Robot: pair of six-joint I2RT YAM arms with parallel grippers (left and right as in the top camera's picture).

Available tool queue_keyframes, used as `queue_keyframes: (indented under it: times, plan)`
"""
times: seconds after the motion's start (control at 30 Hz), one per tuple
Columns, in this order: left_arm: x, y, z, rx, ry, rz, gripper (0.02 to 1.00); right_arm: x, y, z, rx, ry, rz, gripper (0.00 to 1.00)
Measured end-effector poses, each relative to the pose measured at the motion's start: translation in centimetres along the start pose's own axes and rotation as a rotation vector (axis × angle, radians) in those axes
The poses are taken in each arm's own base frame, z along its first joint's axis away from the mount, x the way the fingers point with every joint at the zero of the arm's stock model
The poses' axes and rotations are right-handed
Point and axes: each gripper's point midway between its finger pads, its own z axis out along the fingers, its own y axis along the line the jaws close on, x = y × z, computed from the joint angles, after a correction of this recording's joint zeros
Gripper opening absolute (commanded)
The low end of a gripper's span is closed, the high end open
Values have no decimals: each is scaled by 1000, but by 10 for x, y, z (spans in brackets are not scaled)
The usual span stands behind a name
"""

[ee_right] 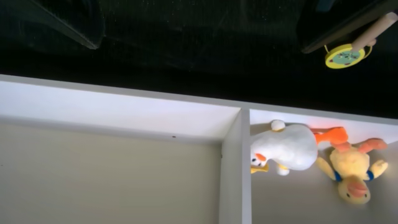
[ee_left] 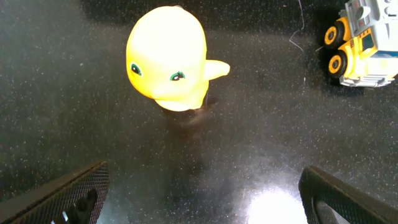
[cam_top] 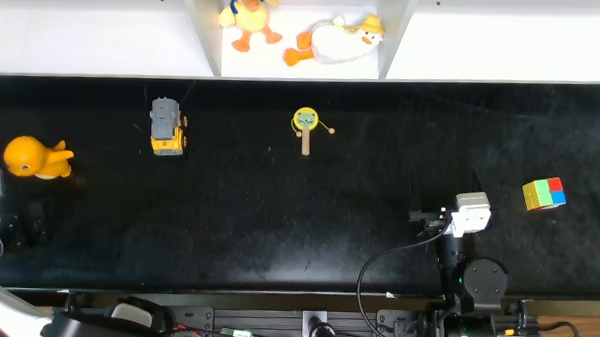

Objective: Store Toys

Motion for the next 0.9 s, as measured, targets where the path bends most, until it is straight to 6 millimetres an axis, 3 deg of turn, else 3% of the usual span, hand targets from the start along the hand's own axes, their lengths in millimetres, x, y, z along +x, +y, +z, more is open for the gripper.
queue_keyframes:
  times: [0.3, 0.53, 0.9]
  plan:
    - [-2, 0, 0, 2, -10, 3, 998, 0, 0, 0, 0, -1, 0, 996]
    - [-15, 23, 0, -78, -56, 18, 998, 0, 0, 0, 0, -1, 0, 993]
    - [-12, 33, 29, -48, -30, 3, 998, 0, 0, 0, 0, 0, -1, 996]
